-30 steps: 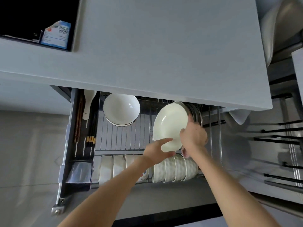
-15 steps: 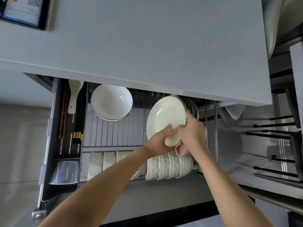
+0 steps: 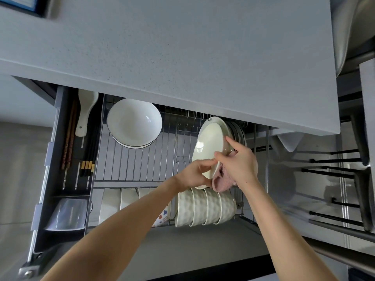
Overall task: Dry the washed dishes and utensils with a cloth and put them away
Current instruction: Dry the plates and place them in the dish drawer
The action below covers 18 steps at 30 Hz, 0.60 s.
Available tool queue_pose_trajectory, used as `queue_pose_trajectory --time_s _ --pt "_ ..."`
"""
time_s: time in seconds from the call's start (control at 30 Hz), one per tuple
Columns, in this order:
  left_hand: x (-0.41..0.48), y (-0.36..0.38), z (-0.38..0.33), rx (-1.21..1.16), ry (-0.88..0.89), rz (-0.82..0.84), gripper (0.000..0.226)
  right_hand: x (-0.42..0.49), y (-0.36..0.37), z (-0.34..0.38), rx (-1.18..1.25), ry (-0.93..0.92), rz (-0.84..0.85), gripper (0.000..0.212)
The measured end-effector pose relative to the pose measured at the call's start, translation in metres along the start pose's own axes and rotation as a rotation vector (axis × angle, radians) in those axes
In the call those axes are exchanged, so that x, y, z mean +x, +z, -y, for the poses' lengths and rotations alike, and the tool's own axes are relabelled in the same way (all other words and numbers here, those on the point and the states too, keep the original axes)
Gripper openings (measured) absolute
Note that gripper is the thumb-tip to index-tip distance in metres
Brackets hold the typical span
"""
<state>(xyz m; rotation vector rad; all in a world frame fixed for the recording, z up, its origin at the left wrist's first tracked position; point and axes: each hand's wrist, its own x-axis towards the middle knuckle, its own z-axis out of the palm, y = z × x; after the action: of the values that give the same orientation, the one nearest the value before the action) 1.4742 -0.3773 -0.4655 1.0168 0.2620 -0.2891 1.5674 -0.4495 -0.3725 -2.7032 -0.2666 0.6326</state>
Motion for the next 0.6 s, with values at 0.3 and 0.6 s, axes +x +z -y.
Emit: queue_pose_trajectory --time_s 0.3,0.6 --pt "0.007 -0.008 0.000 -0.001 -0.008 -0.040 0.064 0.003 0.023 0.007 -0.255 -0.028 -0.109 0.052" --pt "0.027 -0.015 -0.007 -0.165 0.014 -0.127 0.072 -0.017 -0.010 -0.024 -0.081 -0.097 -0.172 0.035"
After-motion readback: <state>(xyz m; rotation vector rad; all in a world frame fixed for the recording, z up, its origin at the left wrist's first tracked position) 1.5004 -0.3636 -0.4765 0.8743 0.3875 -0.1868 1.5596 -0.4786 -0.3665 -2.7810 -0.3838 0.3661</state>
